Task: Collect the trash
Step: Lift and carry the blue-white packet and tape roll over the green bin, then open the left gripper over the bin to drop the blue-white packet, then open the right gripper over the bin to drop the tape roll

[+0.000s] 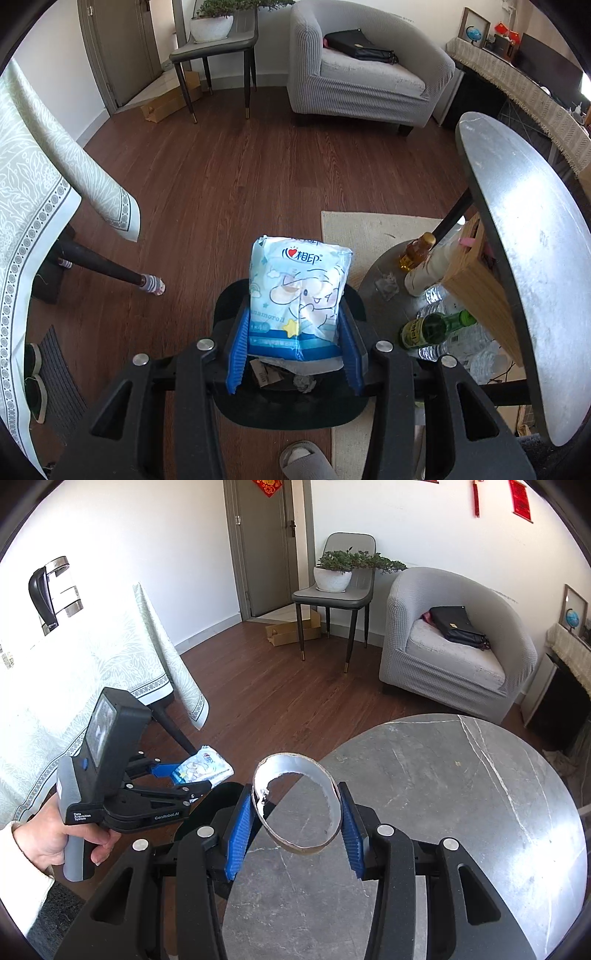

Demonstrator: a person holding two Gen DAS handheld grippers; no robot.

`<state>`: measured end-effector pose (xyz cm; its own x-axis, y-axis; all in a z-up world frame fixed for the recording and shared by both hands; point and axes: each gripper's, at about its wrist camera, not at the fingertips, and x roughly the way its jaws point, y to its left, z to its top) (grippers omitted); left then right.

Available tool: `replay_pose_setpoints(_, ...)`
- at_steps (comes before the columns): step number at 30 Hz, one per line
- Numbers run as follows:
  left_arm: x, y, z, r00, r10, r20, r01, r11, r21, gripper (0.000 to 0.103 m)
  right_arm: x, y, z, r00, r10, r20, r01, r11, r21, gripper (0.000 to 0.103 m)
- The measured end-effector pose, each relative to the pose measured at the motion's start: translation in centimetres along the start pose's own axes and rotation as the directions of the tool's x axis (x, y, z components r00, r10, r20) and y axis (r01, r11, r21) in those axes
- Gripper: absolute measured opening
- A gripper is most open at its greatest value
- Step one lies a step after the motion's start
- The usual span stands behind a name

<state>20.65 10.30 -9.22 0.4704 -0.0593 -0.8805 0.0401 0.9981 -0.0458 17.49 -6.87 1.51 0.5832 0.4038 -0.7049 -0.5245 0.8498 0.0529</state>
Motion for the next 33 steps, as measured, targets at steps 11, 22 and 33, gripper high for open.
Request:
replay_pose_setpoints(11, 6.5, 2.4, -4.2, 0.972, -0.001, -0.237, -0.007, 0.999, -0.036, 0.046, 1.8, 3.3, 0.9, 1.000, 0.020, -0.006, -0.021, 0.998, -0.056, 0.044)
replay_pose_setpoints(22, 9.4, 4.6, -6.2, 0.935, -0.048, -0.351, 0.031, 0.998, -0.054, 0.054, 4.4, 5.9, 1.3, 0.997, 0.037, -0.064, -0.042, 0.995, -0.085, 0.044)
replay_pose_setpoints(33, 6.2, 6.7, -4.1, 0.974, -0.041, -0.221, 0.011, 0.991, -0.135, 0.059, 8.5, 8.3, 0.7, 0.990, 0.067, -0.125, -0.079, 0.992, -0.095, 0.044)
